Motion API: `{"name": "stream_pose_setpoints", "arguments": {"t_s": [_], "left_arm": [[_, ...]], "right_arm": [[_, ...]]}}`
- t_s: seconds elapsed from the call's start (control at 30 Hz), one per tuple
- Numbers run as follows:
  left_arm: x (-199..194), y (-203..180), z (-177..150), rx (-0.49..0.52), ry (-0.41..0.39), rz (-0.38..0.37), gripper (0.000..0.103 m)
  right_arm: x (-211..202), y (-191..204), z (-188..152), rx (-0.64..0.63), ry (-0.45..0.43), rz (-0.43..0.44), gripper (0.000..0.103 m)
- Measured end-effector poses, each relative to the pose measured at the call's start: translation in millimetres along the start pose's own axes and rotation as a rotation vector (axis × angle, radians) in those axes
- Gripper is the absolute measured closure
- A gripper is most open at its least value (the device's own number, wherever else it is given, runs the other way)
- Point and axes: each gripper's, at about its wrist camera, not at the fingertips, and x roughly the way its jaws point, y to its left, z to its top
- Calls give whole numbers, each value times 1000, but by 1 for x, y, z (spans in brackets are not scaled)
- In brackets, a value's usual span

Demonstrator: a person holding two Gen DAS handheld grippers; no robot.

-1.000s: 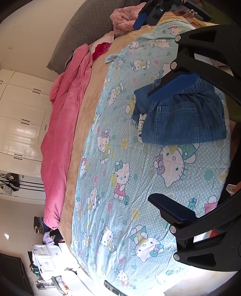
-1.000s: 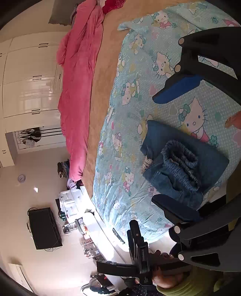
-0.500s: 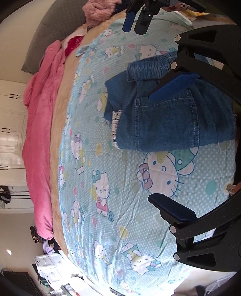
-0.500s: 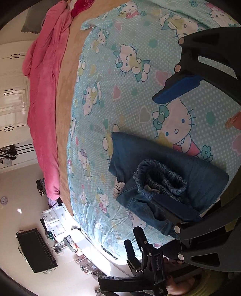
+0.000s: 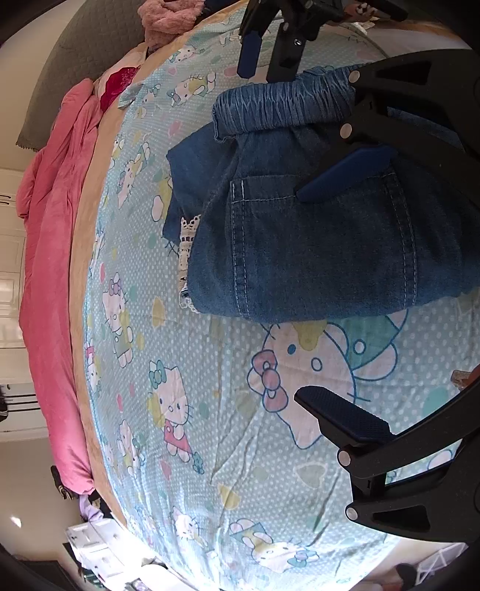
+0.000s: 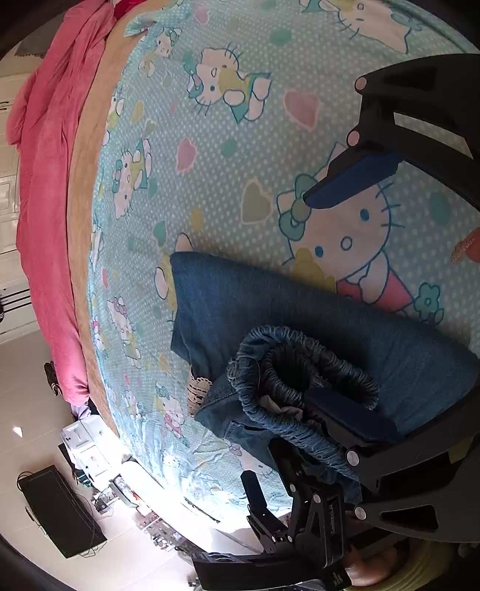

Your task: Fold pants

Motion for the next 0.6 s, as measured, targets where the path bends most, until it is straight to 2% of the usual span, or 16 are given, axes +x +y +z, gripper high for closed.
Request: {"name": "stream_pose_setpoints", "arguments": {"t_s": [0.1, 0.17, 0.23, 0.3, 0.37, 0.43, 0.57, 0.6], "left_arm": [[6, 0, 0, -9, 9, -18, 10], [9, -1, -1, -15, 14, -34, 10], [13, -2, -1, -25, 22, -64, 10], [17, -3, -1, -30, 27, -94, 16], [18, -5, 0, -31, 28, -122, 36], [19, -9, 1, -27, 28, -145, 44], [16, -18, 1, 6, 8, -128, 55], [14, -21, 1, 19, 2, -119, 57]], "right_arm": [[6, 1, 0, 4, 3, 15, 8], [11, -1, 0, 14, 13, 39, 16], [15, -2, 0, 24, 14, 55, 17], [19, -2, 0, 19, 11, 72, 21], [22, 0, 1, 11, 8, 78, 23], [24, 2, 3, 2, 9, 103, 32], [27, 10, 4, -32, 17, 159, 69], [27, 13, 4, -40, 16, 153, 71]]}}
